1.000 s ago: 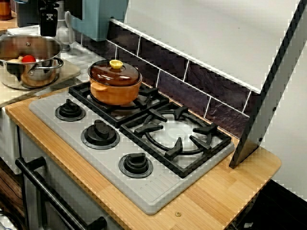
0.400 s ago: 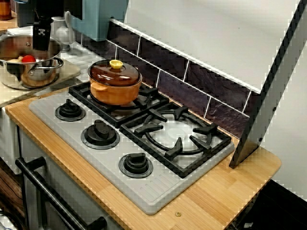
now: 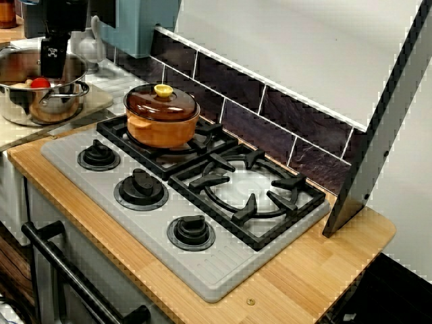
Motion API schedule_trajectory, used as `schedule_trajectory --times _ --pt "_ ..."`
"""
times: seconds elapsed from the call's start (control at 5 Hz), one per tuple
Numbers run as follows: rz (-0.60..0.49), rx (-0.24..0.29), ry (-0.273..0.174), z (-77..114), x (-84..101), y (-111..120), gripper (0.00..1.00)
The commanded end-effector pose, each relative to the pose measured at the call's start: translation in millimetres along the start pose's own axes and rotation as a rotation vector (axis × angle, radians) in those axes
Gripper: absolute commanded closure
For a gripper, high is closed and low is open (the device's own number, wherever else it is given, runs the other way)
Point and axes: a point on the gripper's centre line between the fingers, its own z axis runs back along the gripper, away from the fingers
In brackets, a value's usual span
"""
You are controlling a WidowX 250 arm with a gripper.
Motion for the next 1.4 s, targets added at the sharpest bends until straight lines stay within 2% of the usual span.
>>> schedule_trajectory --times 0.0,0.2,1.2 --pt "-0.003 0.075 -0.021 15.5 -10.1 9.1 0.0" --pt "-0.001 0.072 -0.013 10.6 -10.7 12.5 0.0" --pt "0.061 0.075 -0.071 -6.0 -8.0 7.0 0.0"
